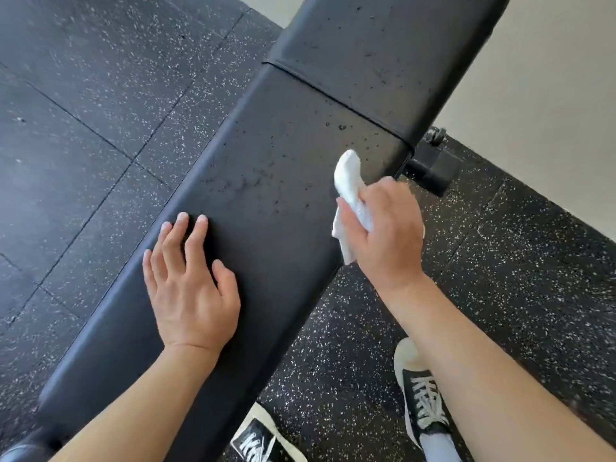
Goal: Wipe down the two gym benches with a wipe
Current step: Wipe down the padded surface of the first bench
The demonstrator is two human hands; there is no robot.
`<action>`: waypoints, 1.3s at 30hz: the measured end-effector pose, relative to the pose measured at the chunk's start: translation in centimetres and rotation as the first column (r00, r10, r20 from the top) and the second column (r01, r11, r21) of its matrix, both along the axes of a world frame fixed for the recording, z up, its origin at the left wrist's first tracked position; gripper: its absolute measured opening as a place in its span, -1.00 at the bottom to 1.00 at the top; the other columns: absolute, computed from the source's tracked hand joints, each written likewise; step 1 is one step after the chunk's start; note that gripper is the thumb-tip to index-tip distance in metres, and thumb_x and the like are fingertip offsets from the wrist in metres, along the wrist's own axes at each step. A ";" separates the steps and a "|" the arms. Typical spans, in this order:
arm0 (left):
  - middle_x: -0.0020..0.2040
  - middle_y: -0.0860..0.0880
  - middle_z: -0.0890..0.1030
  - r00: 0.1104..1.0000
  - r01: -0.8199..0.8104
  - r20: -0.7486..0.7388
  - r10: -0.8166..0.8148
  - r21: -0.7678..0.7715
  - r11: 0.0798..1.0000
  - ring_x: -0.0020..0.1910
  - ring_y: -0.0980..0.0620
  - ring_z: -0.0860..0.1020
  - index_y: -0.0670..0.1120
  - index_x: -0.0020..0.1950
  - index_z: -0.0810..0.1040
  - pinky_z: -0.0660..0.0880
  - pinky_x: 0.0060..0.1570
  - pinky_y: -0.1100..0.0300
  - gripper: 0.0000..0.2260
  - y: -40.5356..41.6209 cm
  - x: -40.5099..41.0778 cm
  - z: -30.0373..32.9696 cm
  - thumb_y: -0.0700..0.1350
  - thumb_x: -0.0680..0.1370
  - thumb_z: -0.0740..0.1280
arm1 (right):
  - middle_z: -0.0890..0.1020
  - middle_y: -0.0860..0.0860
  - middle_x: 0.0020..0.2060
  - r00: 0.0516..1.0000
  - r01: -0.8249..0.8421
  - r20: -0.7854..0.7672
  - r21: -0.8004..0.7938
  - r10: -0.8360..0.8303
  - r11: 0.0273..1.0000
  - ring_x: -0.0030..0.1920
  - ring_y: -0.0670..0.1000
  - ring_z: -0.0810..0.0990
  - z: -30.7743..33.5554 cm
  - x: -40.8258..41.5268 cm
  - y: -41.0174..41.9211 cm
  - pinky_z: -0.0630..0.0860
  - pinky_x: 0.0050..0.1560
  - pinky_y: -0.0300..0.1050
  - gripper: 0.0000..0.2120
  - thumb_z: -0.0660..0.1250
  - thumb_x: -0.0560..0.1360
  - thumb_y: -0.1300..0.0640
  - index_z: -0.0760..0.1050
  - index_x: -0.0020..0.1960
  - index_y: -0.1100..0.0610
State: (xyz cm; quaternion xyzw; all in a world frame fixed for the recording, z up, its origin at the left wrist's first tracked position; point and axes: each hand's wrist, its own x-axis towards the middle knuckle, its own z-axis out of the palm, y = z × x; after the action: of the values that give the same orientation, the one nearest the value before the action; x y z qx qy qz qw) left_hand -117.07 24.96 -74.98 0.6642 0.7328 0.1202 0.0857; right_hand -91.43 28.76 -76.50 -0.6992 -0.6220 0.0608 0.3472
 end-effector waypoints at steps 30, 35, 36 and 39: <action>0.64 -0.11 0.24 0.999 0.027 -0.031 -0.028 -0.028 0.999 0.66 -0.17 0.14 -0.08 0.62 0.28 0.04 0.62 -0.26 -0.41 0.6 -0.5 -0.9 -0.04 0.57 0.10 | 0.46 0.04 -0.27 0.896 -0.415 0.167 -0.020 0.412 0.910 -0.29 0.11 0.35 0.4 -5.6 -4.5 0.31 -0.32 0.05 -0.82 0.47 0.45 0.11 0.49 -0.10 0.15; 0.63 -0.13 0.28 0.999 0.036 -0.014 -0.036 -0.016 0.999 0.66 -0.19 0.16 -0.08 0.62 0.30 0.04 0.63 -0.25 -0.42 0.5 -0.6 -0.9 -0.04 0.57 0.12 | 0.52 0.11 -0.30 0.923 -0.304 0.257 0.027 0.287 0.952 -0.31 0.16 0.44 0.4 1.2 1.8 0.42 -0.32 0.11 -0.75 0.46 0.56 0.04 0.62 -0.14 0.24; 0.62 -0.13 0.29 0.999 0.035 -0.011 -0.035 -0.014 0.999 0.66 -0.19 0.16 -0.08 0.62 0.31 0.03 0.63 -0.25 -0.42 0.5 -0.6 -0.9 -0.04 0.57 0.12 | 0.52 0.13 -0.29 0.959 -0.172 0.232 0.013 0.164 0.985 -0.29 0.17 0.45 0.7 2.8 3.9 0.44 -0.29 0.13 -0.71 0.43 0.58 0.03 0.59 -0.15 0.25; 0.62 -0.11 0.29 1.000 0.023 -0.002 -0.023 -0.007 1.000 0.66 -0.18 0.17 -0.07 0.62 0.32 0.01 0.65 -0.22 -0.42 0.4 -0.7 -0.9 -0.03 0.57 0.14 | 0.53 0.15 -0.26 0.979 0.005 0.205 -0.059 0.007 0.998 -0.24 0.21 0.47 1.9 1.9 6.5 0.42 -0.23 0.11 -0.73 0.41 0.56 0.05 0.51 -0.17 0.23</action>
State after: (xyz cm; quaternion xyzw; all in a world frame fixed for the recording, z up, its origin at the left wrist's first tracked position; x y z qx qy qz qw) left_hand -117.75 25.39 -75.90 0.6723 0.7257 0.1161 0.0888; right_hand -89.54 35.21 -74.63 -0.7114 -0.6527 0.0069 0.2604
